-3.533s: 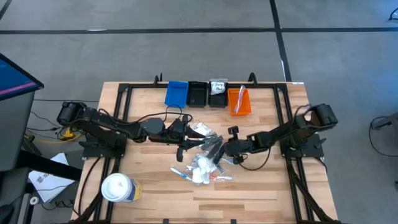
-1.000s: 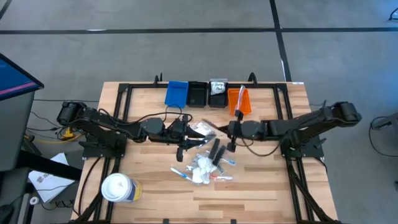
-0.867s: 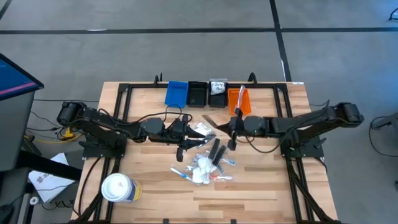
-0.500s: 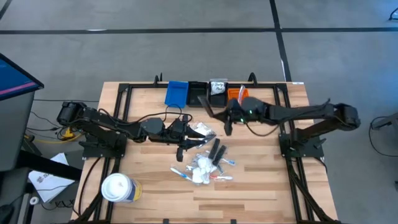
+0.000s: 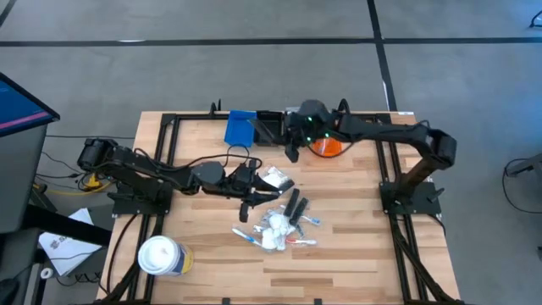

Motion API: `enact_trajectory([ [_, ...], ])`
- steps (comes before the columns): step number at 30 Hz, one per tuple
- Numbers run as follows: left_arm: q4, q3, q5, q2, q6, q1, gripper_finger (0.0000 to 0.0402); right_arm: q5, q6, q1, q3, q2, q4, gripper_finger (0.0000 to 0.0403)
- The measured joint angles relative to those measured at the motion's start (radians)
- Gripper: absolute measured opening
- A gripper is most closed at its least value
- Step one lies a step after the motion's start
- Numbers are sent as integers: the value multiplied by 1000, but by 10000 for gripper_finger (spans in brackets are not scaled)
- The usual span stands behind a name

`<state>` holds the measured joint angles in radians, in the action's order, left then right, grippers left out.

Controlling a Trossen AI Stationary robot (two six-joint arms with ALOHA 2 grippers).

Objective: Pick & Place Travel size toiletries
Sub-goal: Put the black comb into the left black bin

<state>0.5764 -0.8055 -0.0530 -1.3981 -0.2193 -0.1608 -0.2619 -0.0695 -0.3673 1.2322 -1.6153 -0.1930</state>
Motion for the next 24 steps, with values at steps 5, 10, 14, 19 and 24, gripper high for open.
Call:
enact_trajectory([
  [5, -127, 0, -2, 80, -2, -21, 95, -1, 199, -76, 76, -57, -96, 0],
  [10, -167, 25, -73, 168, 11, -82, 95, 5, 543, -163, 80, -48, -148, 0],
  [14, -167, 62, -176, 222, 36, -119, 95, 1, 945, -201, 80, -30, -151, 0],
  [19, -147, 97, -218, 247, 35, -120, 95, 31, 1415, -201, 80, -37, -166, 0],
  [24, -140, 100, -218, 248, 36, -114, 95, 180, 1525, -188, 111, -106, -164, 0],
])
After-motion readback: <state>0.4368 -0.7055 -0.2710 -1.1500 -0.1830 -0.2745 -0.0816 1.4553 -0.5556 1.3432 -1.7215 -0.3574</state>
